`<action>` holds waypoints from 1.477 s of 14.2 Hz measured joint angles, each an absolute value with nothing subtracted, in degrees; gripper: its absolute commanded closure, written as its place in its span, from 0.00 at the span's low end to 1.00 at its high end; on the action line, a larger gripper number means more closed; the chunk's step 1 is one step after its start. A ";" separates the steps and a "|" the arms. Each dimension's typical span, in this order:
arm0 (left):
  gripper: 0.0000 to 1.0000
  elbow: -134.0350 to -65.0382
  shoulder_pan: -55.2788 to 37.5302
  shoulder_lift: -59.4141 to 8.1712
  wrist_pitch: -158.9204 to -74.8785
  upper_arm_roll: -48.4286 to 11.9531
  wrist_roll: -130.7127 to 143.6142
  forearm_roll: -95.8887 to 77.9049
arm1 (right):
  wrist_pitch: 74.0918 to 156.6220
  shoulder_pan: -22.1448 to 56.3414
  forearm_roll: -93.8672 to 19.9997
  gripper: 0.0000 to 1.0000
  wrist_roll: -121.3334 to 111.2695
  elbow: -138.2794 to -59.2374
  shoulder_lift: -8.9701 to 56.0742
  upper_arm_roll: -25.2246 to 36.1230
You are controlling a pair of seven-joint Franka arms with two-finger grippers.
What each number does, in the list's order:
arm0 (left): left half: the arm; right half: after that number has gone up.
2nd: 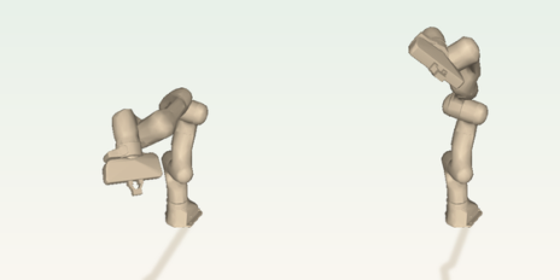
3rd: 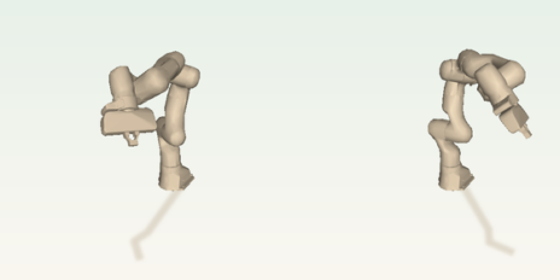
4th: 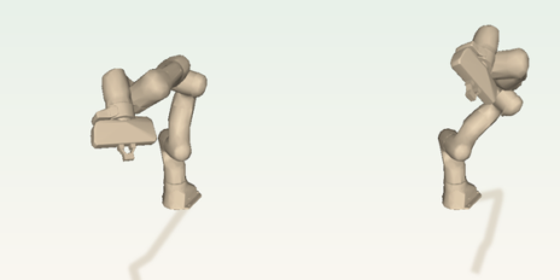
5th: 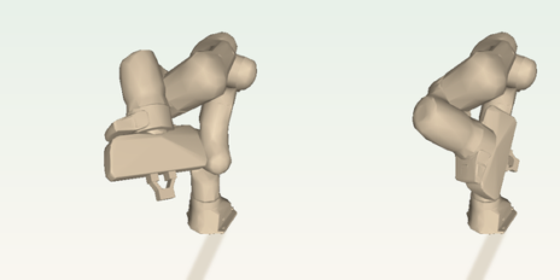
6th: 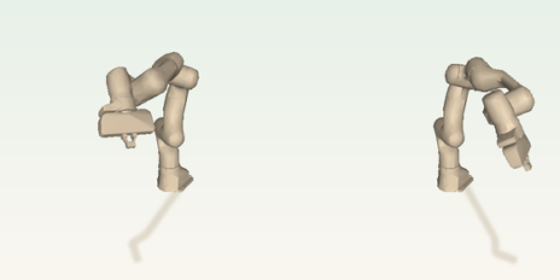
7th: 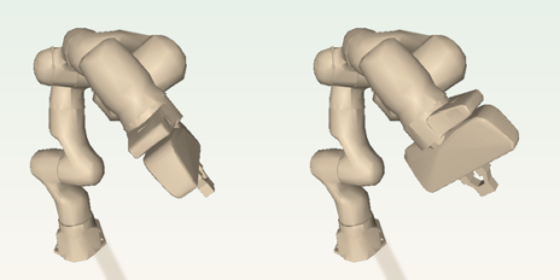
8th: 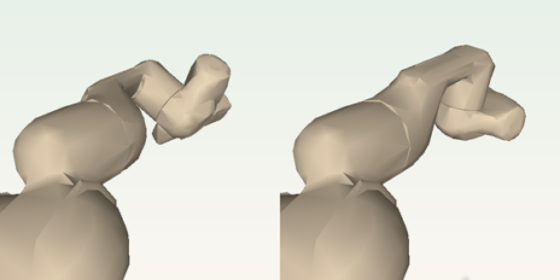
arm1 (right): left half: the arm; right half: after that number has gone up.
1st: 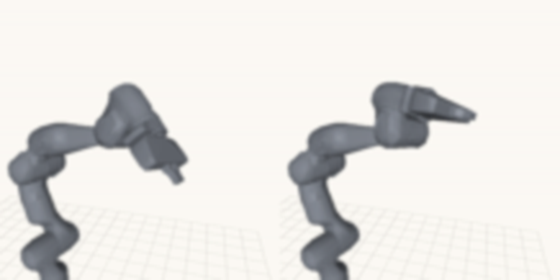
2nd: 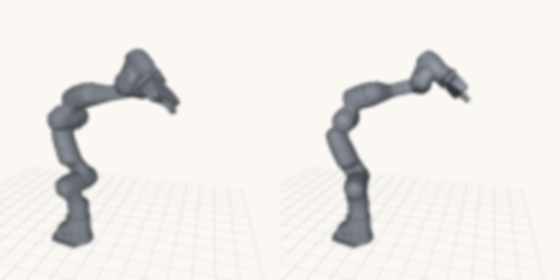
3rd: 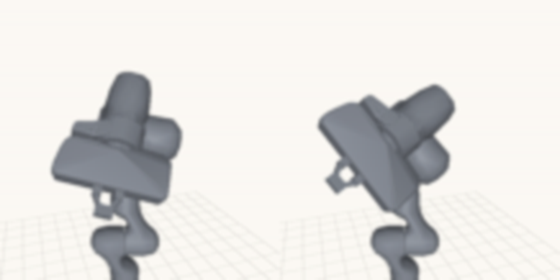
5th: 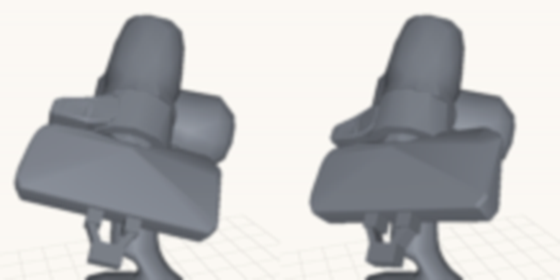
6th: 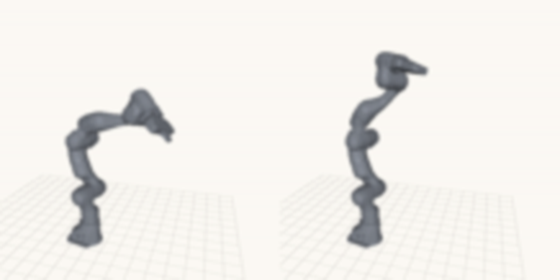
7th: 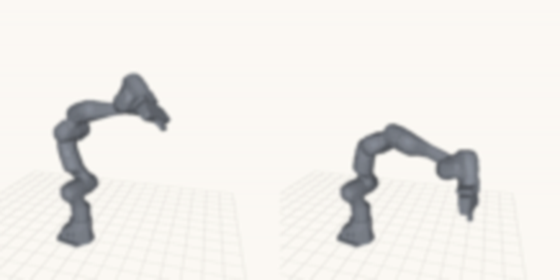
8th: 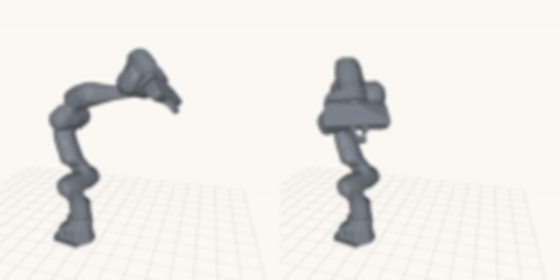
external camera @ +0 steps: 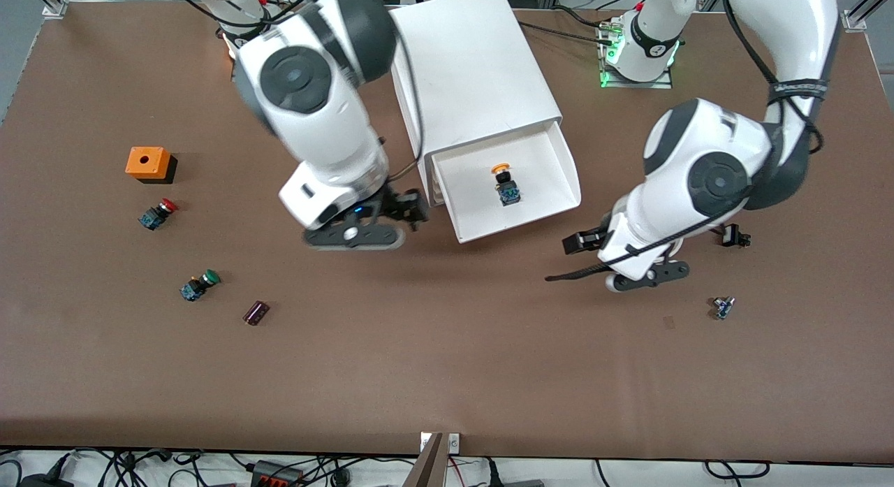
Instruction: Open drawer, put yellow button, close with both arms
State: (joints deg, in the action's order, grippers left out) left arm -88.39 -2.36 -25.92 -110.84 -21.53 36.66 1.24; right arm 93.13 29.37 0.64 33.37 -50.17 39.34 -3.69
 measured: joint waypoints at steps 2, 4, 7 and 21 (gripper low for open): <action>0.00 -93.02 -3.45 -25.46 -117.06 -22.04 39.28 1.24 | 89.06 24.80 0.97 0.00 28.51 -50.74 39.38 -3.41; 0.00 -95.43 -5.16 -25.49 -119.99 -22.12 42.69 1.24 | 86.78 18.81 1.08 0.00 23.01 -50.81 39.35 -3.18; 0.00 -96.97 -7.34 -25.86 -120.39 -22.17 47.94 1.24 | 83.93 10.22 1.14 0.00 17.20 -50.81 39.33 -3.14; 0.00 -99.83 -8.20 -24.89 -109.94 -33.01 49.40 1.39 | 83.19 -1.91 1.49 0.00 1.90 -65.84 22.19 -0.09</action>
State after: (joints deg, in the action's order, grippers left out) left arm -99.83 -8.20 -24.89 -109.94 -33.01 49.40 1.39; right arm 83.19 -1.91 1.49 1.90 -65.84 22.19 -0.09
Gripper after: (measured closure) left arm 0.000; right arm 0.000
